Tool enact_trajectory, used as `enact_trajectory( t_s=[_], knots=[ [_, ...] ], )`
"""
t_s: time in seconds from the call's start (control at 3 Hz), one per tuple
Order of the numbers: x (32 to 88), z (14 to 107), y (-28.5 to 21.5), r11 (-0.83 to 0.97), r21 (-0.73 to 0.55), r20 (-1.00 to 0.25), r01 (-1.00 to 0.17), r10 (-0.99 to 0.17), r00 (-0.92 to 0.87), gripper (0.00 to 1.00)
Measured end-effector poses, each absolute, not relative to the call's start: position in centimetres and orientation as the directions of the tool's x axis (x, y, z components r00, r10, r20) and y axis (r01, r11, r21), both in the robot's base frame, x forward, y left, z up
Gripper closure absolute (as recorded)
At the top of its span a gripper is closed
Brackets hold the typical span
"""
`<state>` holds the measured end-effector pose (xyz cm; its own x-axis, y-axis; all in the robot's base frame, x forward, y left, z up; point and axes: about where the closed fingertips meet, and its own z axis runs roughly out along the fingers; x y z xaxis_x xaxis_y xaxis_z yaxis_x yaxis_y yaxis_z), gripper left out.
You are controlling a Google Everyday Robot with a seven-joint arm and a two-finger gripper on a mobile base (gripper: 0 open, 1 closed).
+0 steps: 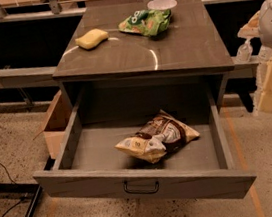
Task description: Pick brown chip bag from top drawer and place on counter
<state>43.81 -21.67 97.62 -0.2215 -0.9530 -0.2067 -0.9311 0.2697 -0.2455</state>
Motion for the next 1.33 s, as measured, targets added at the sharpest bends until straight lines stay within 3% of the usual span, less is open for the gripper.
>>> enact_trajectory(
  t_s=[0.67, 1.33],
  knots=[
    [43.5, 98.0, -21.2, 0.219, -0.265, -0.207, -0.939, -0.964, -0.167, 0.0],
    [46.4, 90.7, -17.4, -0.109, -0.247, -0.159, -0.963, -0.976, 0.152, 0.0]
  ],
)
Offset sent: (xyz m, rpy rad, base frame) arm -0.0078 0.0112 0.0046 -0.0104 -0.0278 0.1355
